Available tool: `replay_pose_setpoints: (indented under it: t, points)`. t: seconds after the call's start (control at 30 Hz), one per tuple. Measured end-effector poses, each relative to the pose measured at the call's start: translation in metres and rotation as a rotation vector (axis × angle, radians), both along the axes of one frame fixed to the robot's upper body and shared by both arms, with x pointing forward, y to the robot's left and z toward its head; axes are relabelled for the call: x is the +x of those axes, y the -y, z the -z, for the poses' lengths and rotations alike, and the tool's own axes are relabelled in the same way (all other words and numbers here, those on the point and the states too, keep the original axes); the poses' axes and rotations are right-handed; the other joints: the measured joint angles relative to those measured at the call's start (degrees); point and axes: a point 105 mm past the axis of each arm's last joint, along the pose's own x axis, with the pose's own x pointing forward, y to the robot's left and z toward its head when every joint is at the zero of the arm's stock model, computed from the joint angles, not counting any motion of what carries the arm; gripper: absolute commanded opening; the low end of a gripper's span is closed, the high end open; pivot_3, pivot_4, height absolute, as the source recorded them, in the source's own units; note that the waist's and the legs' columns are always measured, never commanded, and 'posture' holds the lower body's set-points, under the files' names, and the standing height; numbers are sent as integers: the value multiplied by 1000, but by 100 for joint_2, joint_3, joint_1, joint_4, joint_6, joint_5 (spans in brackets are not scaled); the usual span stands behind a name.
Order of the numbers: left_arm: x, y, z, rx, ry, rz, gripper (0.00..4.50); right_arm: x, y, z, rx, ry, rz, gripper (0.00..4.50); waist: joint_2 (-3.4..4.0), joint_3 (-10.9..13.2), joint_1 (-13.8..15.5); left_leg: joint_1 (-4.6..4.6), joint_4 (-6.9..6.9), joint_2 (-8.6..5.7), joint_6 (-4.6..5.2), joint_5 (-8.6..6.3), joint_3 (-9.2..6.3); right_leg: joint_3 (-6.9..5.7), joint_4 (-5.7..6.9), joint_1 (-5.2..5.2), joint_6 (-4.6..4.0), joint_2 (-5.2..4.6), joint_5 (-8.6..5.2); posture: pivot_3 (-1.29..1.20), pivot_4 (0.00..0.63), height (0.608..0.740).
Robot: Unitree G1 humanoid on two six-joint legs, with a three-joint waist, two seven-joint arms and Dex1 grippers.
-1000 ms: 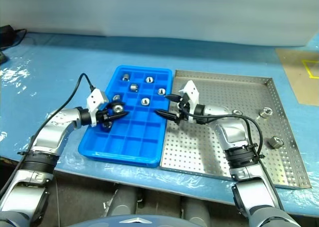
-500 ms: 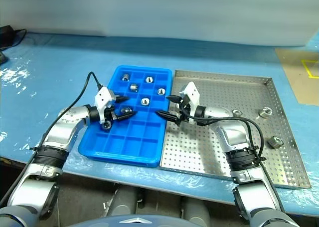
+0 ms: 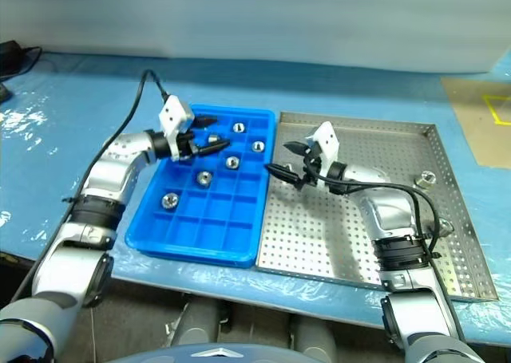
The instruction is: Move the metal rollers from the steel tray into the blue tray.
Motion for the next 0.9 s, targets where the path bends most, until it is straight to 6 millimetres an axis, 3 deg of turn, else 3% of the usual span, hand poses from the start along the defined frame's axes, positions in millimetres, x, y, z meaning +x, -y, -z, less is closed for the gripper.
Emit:
replay_pose_setpoints:
  t: [0.2, 0.3, 0.4, 0.67, 0.9]
  points:
    - [15, 38, -16, 79, 29, 121, 3681, -7, 23, -7, -6, 32, 99, 4500, -3, 1, -91, -10, 9, -5, 15, -7, 3, 3, -10, 0, 3, 0, 2, -217, 150, 740]
    - [12, 65, -22, 184, 37, 250, 3681, -18, 33, -1, -2, 21, 159, 4500, -4, 1, -151, -9, 11, -5, 27, -15, 5, 9, -15, 0, 5, 0, 3, -283, 150, 740]
    - [9, 78, -16, 284, 20, 322, 3681, -29, 37, 6, -3, 4, 199, 4500, -4, 1, -278, -8, 10, -8, 34, -19, 8, 17, -18, 0, 10, -1, 6, -351, 150, 740]
    - [-5, 95, 8, 493, -67, 462, 3681, -52, 52, 10, 1, -1, 326, 4500, -7, 3, -609, 0, 14, -8, 59, -35, 18, 33, -25, 2, 13, 0, 8, -475, 150, 740]
    - [-4, 93, 29, 687, -85, 446, 3681, -68, 54, 14, -3, -17, 371, 4500, -8, 4, -765, 12, 17, -9, 65, -39, 24, 41, -30, 16, 14, 0, 8, -530, 150, 740]
